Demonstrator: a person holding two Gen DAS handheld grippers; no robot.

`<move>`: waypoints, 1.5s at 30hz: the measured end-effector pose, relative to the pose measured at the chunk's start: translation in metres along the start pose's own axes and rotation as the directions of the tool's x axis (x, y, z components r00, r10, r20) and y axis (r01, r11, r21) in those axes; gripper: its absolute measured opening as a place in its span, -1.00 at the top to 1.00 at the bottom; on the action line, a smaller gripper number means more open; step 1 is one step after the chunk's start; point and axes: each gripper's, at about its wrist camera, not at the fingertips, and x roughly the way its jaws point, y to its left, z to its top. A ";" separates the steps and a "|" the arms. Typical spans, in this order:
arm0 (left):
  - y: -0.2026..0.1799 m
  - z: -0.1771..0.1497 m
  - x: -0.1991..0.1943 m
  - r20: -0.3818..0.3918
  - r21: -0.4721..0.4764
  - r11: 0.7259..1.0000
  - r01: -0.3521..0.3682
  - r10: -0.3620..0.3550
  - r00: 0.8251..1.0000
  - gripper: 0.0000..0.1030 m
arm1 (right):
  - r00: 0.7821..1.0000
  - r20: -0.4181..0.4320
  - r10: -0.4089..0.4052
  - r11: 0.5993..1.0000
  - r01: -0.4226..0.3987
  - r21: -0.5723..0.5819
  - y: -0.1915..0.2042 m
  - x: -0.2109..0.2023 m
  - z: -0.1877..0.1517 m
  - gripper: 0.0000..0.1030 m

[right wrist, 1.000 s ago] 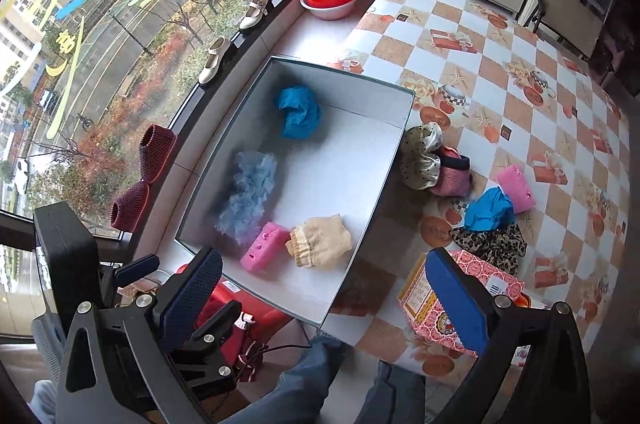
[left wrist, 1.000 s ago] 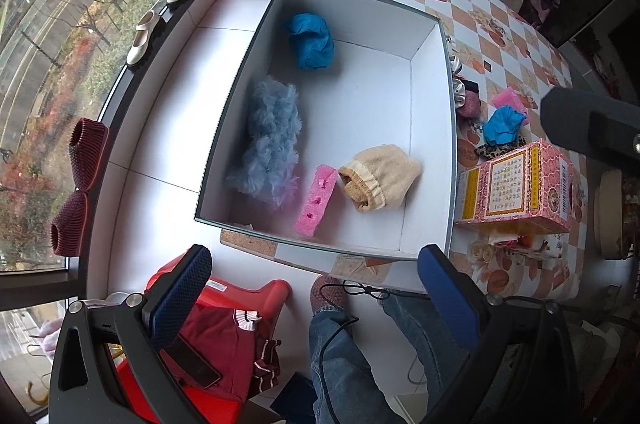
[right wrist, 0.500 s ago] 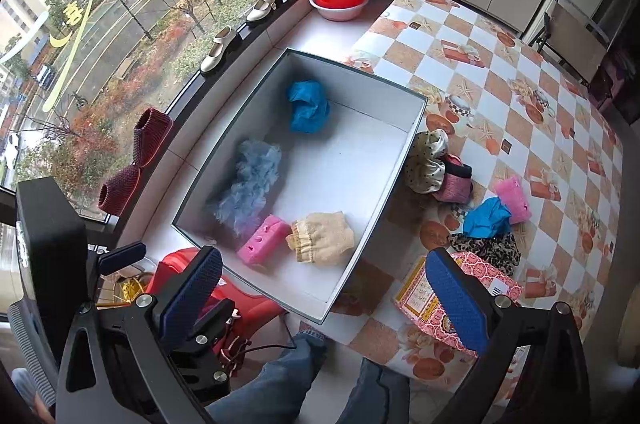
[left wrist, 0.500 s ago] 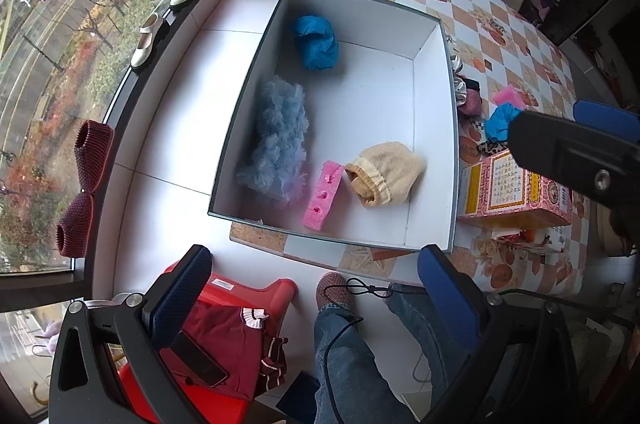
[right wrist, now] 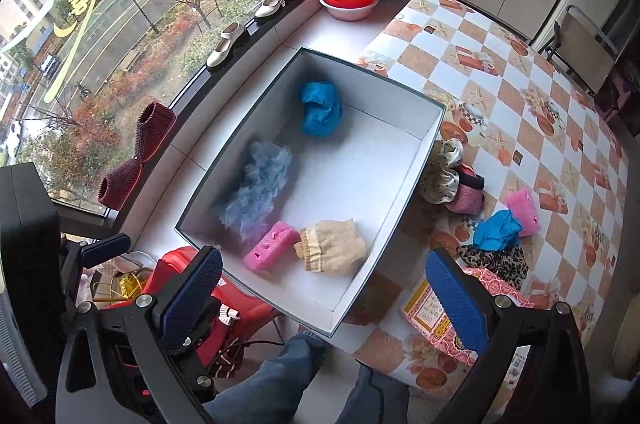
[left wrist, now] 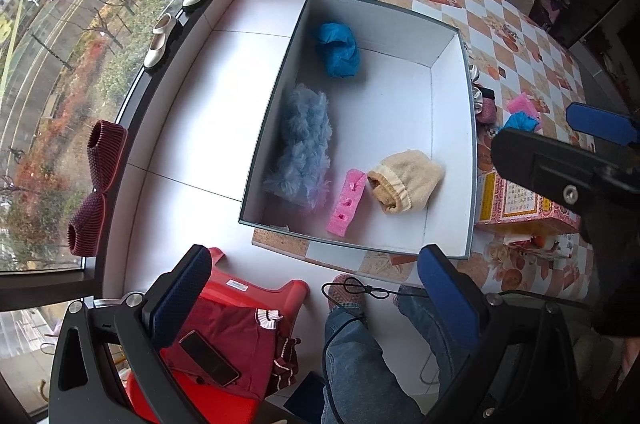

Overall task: Organize soft objects
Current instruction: 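Move both open tools away from the box toward the pile on the table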

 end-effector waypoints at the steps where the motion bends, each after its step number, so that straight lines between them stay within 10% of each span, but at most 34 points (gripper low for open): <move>1: 0.001 0.001 -0.001 0.001 -0.002 1.000 -0.001 0.001 1.000 -1.00 | 1.000 0.001 0.000 1.000 0.000 -0.002 0.001 0.000 0.001 -0.99; 45: -0.022 0.040 0.004 -0.007 0.062 0.997 -0.045 0.046 0.999 -1.00 | 0.999 0.030 0.011 1.000 -0.011 0.020 -0.030 -0.004 0.023 -0.99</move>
